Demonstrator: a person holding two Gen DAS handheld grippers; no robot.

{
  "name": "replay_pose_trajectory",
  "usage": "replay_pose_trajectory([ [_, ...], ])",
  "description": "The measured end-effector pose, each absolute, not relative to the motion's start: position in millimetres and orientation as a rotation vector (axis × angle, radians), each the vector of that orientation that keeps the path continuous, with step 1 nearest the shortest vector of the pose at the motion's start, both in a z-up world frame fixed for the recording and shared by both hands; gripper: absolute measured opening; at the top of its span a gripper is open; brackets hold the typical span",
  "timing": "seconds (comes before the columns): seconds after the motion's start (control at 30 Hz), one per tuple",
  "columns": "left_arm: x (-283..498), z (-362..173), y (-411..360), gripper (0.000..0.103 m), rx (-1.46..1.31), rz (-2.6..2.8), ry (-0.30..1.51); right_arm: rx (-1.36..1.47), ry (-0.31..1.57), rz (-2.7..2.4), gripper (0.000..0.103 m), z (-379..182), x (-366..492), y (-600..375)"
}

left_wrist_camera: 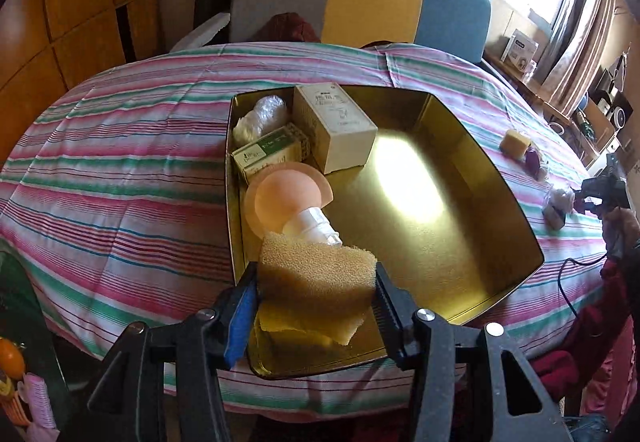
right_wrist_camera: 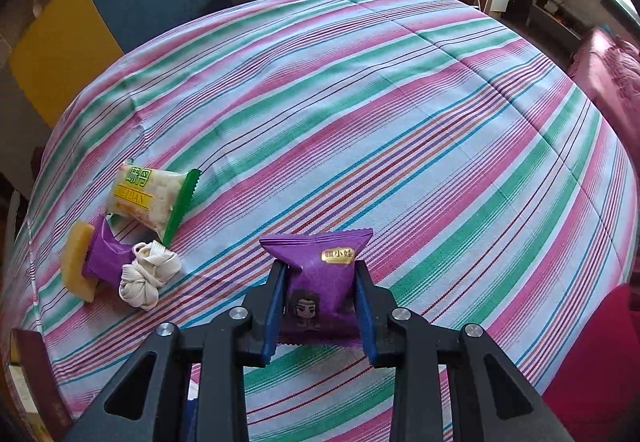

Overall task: Organize objects
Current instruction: 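Carry the sponge into the tray while the right gripper grasps a purple snack packet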

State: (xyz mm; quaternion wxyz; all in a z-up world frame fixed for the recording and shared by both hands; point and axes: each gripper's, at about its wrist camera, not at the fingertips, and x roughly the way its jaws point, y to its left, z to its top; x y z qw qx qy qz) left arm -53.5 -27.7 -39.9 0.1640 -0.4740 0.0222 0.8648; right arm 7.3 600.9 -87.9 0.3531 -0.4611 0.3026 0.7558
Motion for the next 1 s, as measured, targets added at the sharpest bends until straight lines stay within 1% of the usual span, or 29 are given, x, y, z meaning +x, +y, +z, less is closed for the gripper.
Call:
replay_pose_trajectory([
  [0.13,-53.5,-52.3,-27.1,0.055,-1.375,2.477,0.093,-1.193,0.778,1.958,0.032,-86.7,12.0,602.2],
  [0.2,-54.0,-56.9,-28.8,0.055,-1.383,2.469,0.074,-1.192,0.772,1.958,0.032,-85.8,12.5,599.3],
  [0.3,-52.7,-60.2,-29.2,0.057,-1.382,2.481,0.083,-1.188,0.771,1.957,0.032,-85.2,12.0,599.3],
  [0.5,-46.5,-54.2,-23.1,0.072,-1.342,2.494,0.121,-1.164,0.770,1.960,0.032,-81.8,16.3,598.5],
  [0.53,-45.2,-51.8,-22.8,0.073,-1.329,2.495,0.120,-1.153,0.773,1.963,0.032,-80.7,17.0,599.1],
  [0.87,-36.5,-29.8,-33.7,0.077,-1.253,2.579,0.088,-1.042,0.768,2.041,0.032,-62.4,21.8,594.5],
  [1.0,-30.5,-15.2,-38.3,0.077,-1.187,2.648,0.108,-0.994,0.778,2.110,0.032,-49.9,23.7,585.2],
])
